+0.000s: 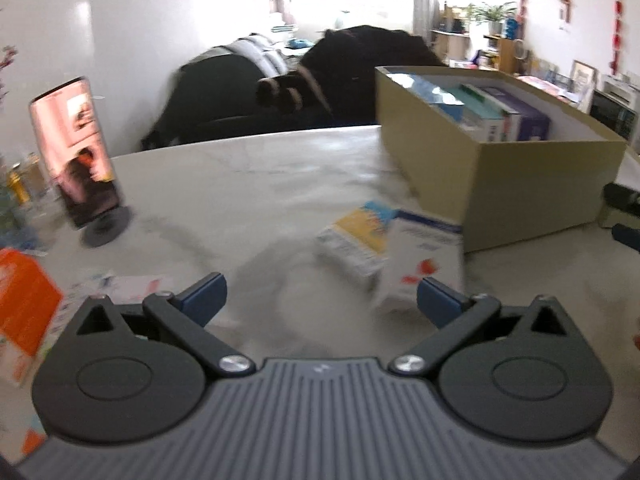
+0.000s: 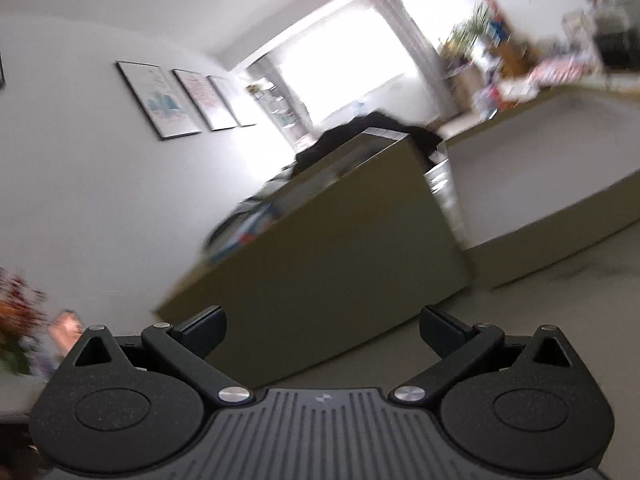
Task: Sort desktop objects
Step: 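Grasp the white box with a blue circle with the right gripper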
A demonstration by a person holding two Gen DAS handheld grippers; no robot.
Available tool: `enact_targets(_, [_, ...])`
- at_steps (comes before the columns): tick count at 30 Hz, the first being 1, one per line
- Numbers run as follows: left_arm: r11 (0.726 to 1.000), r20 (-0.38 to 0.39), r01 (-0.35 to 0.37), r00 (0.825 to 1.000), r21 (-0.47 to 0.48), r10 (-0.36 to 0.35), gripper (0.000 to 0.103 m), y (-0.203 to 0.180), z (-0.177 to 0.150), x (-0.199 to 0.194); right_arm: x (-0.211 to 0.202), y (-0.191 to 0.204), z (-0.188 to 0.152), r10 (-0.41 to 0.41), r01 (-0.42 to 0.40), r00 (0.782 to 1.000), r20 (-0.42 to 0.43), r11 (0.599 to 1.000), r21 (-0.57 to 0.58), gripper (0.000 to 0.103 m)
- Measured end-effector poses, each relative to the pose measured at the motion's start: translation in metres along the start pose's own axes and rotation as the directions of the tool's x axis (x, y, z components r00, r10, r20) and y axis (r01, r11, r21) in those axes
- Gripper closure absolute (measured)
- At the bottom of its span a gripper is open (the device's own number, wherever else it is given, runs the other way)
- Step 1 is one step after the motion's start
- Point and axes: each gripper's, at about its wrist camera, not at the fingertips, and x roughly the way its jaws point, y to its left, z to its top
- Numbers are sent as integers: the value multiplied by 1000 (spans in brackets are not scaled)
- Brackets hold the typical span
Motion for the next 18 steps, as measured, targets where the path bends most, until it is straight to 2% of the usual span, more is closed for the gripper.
enact_targets(3, [999, -2, -44, 999, -23, 44, 0, 19, -5, -7, 7, 9, -2, 107, -103, 991, -77, 993, 49, 0])
enact_targets(7, [994, -4, -86, 996, -61, 86, 0, 46, -11, -13, 17, 41, -10, 254, -252, 950, -183, 967, 30, 0])
enact_targets(9, [992, -11, -98, 995, -80, 97, 0, 58, -14, -13, 26, 60, -16, 327, -331, 914, -241, 943, 25, 0])
enact_targets(12, [989, -15, -100, 995, -111, 99, 0, 76, -18, -14, 42, 89, -25, 398, -413, 846, -354, 910, 36, 0])
enact_targets(15, [984, -4, -74, 997, -161, 74, 0, 95, -22, -16, 55, 112, -38, 423, -453, 788, -448, 890, 44, 0])
enact_targets(18, [966, 8, -18, 1000, -258, 20, 0, 118, -29, -18, 71, 126, -54, 436, -453, 734, -520, 886, 104, 0])
